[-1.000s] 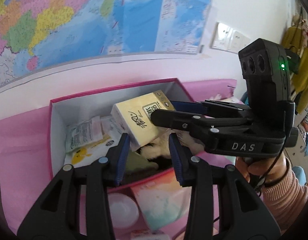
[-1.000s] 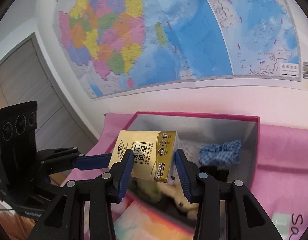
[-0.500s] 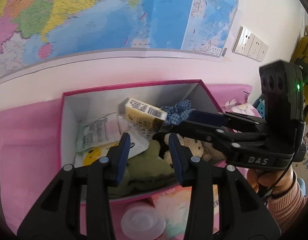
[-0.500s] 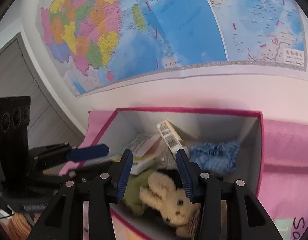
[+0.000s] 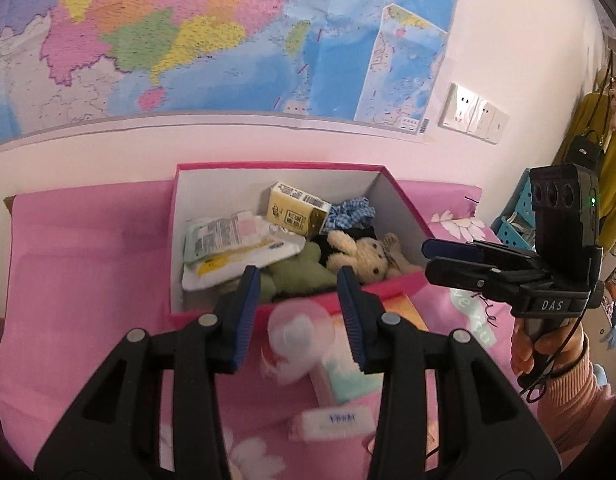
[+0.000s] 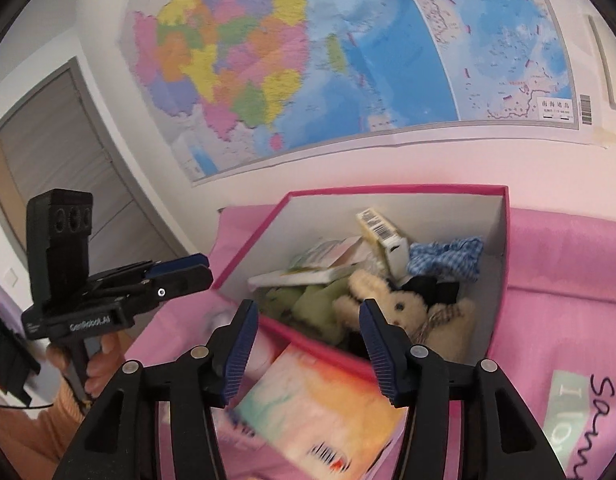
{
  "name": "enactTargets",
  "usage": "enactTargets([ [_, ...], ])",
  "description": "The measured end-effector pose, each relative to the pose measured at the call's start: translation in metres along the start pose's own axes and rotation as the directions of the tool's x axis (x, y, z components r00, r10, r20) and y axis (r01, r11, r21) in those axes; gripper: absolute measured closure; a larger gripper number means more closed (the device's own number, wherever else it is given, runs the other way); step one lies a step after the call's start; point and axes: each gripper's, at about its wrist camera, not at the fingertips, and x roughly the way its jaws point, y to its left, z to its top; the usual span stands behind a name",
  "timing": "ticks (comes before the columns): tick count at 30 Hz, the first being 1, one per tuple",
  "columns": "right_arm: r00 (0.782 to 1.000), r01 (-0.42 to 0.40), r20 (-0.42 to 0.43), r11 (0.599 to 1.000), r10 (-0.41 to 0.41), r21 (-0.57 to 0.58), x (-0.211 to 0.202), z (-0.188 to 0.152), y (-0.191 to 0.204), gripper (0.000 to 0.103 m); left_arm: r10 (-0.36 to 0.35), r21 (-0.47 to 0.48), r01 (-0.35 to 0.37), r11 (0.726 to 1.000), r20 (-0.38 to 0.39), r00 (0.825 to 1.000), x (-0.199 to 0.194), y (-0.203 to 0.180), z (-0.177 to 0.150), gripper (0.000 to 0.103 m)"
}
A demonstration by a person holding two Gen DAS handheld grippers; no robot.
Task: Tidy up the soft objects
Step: 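Move the right gripper back to the pink floral tissue pack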
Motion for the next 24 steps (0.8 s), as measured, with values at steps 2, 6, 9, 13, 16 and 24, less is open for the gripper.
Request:
enactTargets([
  [2, 1.0, -0.008, -0.003, 1.0, 0.008, -0.007, -0.005, -0.006, 0.006, 0.049, -0.007, 0.003, 0.007, 1.0, 0.003, 1.0, -0.007, -0.001, -0.008, 0.061],
  [6, 1.0, -0.027, -0.014, 0.999, 0.027, -0.018, -0.012, -0.019, 0.017, 0.049, -0.015, 0.007, 0.015, 1.0, -0.003, 1.0, -0.016, -0.004, -0.023, 0.061],
  [9, 0.999, -0.034, -0.022, 0.999, 0.033, -0.028, -0.016, -0.03, 0.025, 0.049, -0.018, 0.001, 0.018, 1.0, -0.014, 1.0, -0.02, -0.004, -0.036, 0.061],
  [13, 0.998, -0.052, -0.044, 0.998, 0.051, -0.033, -0.018, -0.047, 0.034, 0.049, -0.03, -0.012, 0.03, 0.999, -0.035, 0.999, -0.021, -0.003, -0.05, 0.061],
  [16, 0.995, -0.071, -0.071, 0.997, 0.069, -0.03, -0.015, -0.059, 0.039, 0.049, -0.032, -0.018, 0.031, 0.999, -0.064, 0.997, -0.017, -0.004, -0.062, 0.061],
  [24, 0.985, -0.105, -0.139, 0.994, 0.103, -0.011, 0.003, -0.084, 0.05, 0.049, -0.056, -0.052, 0.049, 0.997, -0.144, 0.988, 0.002, -0.002, -0.087, 0.061],
])
